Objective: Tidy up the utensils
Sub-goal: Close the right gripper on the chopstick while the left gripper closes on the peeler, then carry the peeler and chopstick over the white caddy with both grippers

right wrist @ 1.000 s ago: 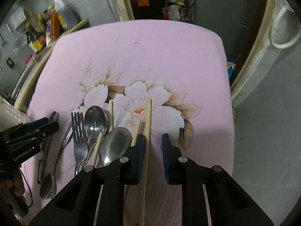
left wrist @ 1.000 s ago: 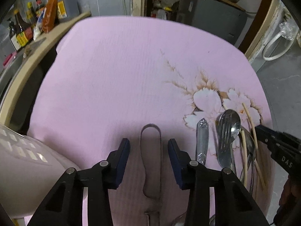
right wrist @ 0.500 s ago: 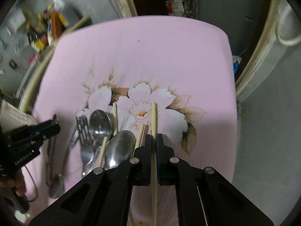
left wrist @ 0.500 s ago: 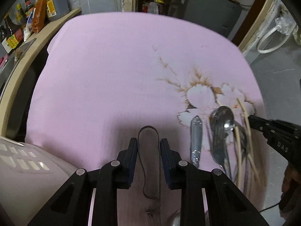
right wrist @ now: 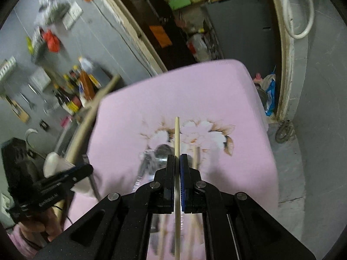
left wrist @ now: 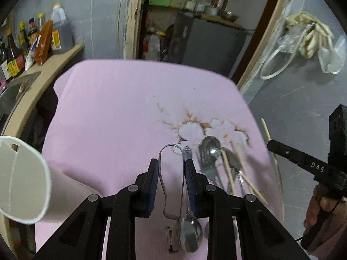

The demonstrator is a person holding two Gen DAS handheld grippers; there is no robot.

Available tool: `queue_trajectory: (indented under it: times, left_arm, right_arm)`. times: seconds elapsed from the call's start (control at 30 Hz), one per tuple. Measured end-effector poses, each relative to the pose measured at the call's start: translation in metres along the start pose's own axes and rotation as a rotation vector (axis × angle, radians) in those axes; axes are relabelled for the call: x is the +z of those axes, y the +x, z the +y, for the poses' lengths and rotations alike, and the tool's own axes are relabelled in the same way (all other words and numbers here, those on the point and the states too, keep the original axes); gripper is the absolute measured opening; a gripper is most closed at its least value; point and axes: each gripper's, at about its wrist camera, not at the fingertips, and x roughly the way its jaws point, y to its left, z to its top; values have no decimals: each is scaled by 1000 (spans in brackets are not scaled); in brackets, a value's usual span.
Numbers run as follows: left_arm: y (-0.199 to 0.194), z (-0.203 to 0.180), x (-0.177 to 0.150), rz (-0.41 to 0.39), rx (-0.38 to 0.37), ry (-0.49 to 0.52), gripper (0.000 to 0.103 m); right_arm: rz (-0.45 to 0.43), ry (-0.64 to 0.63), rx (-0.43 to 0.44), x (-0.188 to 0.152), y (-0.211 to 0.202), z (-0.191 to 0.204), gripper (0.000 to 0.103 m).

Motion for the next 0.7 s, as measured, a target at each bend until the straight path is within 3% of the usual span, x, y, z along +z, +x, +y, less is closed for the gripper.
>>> queue_trajectory:
  times: [0.13,0.4,0.7]
  left_arm:
    - [-23,8,0,-61,-45,-4,23]
    - [-75,34,22,-196,-114,-6,23]
    - [-146,85,57,-331,-131,14,23]
  right_arm:
    - [-111,40,55,-8,-21,17,4]
    - [-312,9,123,-6,-44,92,4]
    - [-483,-11,216,15,-54,174,4]
